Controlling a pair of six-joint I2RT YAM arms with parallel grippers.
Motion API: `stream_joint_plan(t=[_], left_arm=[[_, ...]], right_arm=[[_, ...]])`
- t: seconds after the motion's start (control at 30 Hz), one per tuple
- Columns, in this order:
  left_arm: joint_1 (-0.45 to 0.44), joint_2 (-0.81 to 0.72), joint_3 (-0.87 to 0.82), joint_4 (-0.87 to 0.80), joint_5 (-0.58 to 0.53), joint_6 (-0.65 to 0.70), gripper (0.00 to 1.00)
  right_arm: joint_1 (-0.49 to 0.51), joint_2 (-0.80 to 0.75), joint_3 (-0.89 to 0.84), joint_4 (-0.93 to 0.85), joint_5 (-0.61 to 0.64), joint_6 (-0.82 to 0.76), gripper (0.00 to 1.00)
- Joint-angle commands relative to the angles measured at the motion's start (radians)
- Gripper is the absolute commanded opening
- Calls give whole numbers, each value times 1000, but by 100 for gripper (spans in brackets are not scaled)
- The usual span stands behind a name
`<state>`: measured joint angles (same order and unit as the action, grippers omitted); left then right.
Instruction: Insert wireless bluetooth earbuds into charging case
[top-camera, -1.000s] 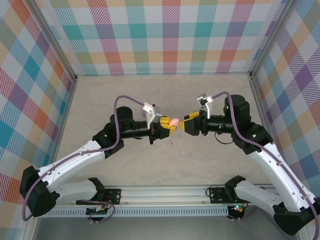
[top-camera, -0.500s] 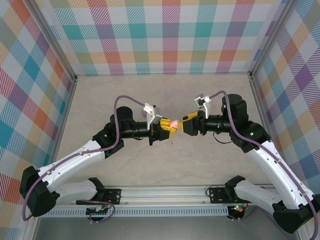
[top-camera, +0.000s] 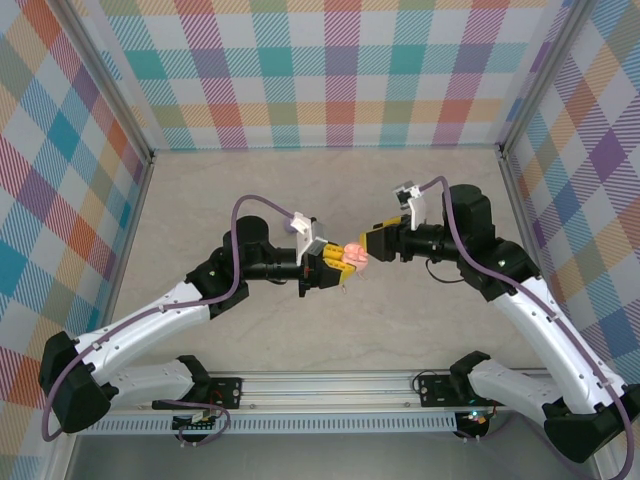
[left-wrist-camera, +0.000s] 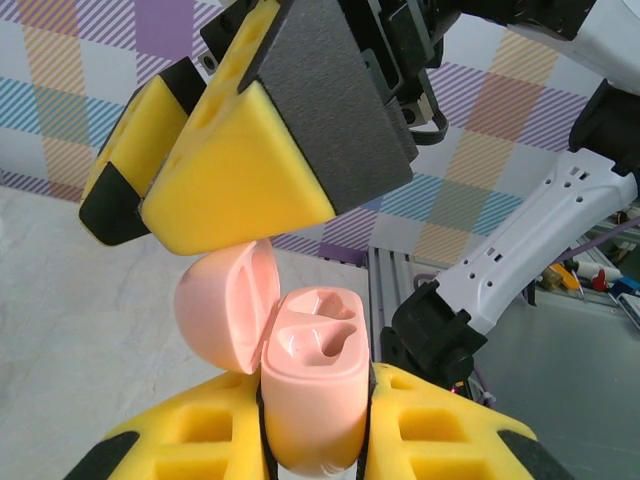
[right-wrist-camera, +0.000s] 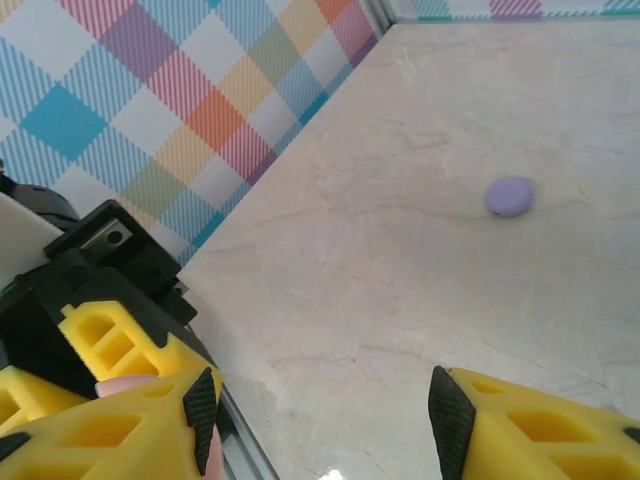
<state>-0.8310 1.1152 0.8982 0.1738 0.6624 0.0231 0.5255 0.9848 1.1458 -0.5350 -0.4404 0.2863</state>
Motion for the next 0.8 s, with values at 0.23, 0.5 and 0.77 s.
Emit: stream_joint_plan(t=[0.23,0.5,0.77], left_arm=[[-17,-30,30,-14,-45,14,16],[-16,-88,19,-32,-96,5,16],[-16,-149,7,-71,-162,-3,16]], right_arm=[[0,23,27,-126,344,65,62],[-2,213,23,-180,407,72,61],[-2,408,4,-166,380,51,49]])
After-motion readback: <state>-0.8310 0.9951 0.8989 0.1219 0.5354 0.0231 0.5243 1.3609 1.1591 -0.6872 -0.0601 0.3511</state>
